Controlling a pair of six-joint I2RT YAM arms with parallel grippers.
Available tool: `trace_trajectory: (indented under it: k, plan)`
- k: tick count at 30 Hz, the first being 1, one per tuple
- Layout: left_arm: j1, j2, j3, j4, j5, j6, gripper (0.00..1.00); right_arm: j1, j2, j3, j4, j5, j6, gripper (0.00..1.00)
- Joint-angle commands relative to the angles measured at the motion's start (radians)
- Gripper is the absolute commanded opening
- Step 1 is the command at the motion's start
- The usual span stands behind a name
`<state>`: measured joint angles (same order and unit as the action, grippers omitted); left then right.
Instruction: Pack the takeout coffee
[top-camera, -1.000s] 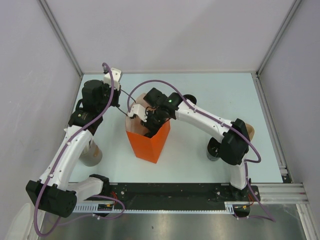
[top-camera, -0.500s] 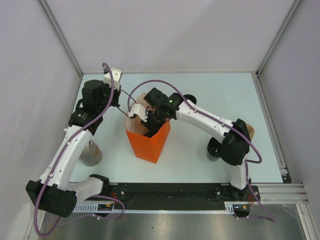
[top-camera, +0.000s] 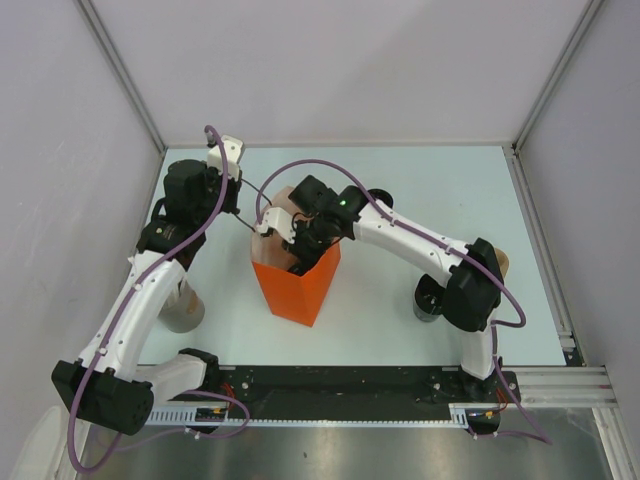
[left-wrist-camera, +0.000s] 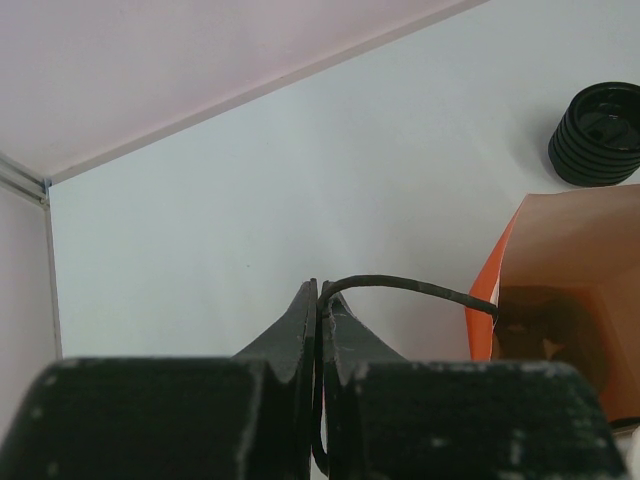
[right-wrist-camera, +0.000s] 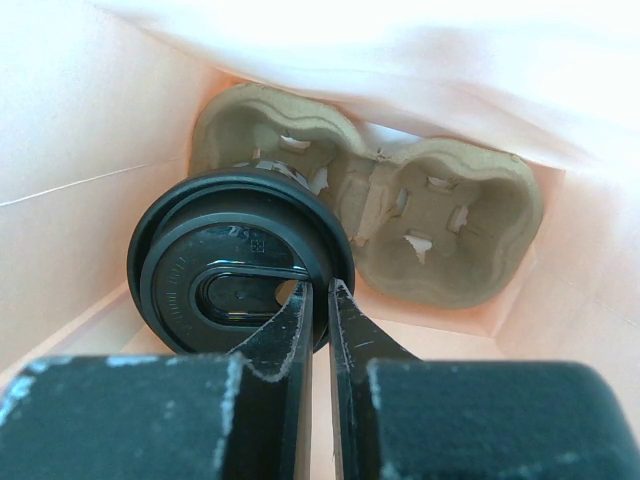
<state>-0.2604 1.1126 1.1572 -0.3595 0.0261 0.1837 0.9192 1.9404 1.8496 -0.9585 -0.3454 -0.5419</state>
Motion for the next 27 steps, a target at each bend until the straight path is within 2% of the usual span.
trace_trajectory:
  k: [1, 27]
  plan:
    - [0.007, -0.002, -0.007, 0.042, -0.014, -0.012, 0.04, 0.001, -0.055, -0.006, 0.024, 0.011, 0.013, 0.0]
    - [0.007, 0.003, -0.004, 0.04, -0.015, -0.016, 0.03, 0.001, -0.12, -0.069, 0.113, 0.006, 0.033, 0.0]
